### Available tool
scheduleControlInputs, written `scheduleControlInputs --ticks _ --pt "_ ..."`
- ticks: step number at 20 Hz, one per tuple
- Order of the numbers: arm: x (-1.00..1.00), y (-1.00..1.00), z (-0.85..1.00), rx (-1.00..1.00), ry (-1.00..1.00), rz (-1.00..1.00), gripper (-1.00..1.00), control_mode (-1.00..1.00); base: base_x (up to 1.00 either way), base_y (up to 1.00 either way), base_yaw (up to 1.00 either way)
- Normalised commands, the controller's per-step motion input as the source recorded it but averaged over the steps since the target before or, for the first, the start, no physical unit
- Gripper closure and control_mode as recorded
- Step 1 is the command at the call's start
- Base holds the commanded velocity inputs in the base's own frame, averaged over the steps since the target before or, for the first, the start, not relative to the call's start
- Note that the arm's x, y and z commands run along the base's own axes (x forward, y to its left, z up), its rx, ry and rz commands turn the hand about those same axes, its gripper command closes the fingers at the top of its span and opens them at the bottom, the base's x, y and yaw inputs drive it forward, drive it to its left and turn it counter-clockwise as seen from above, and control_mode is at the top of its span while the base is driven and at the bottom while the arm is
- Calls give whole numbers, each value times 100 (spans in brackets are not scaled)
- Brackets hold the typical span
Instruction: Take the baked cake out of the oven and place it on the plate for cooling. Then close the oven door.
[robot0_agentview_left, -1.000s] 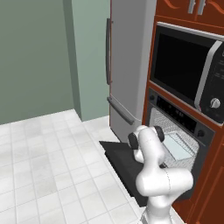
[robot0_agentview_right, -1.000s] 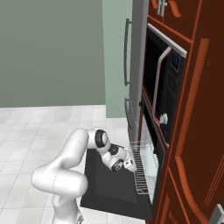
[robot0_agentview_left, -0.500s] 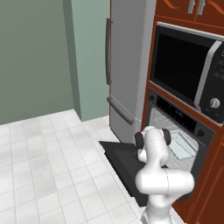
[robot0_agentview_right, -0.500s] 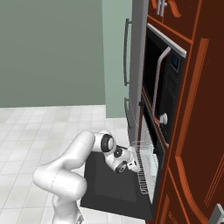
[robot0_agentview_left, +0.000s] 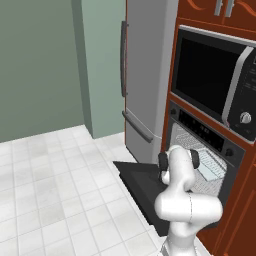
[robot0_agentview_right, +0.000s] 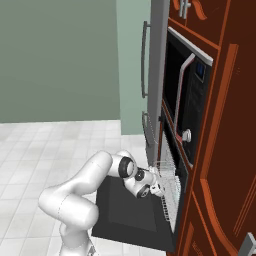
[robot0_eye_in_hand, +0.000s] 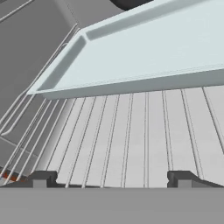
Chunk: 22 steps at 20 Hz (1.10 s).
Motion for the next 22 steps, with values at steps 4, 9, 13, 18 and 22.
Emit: scheduleControlInputs --ticks 4,9,13,18,22 --pt "20 -4 -1 0 0 0 -100 -100 0 0 0" --pt "21 -3 -6 0 0 0 -100 -100 0 0 0" --pt "23 -3 -14 0 -1 0 -100 -100 0 0 0" --pt "20 -3 -15 0 -1 0 -100 -100 0 0 0" --pt "16 -1 -17 0 -3 0 -100 -100 0 0 0"
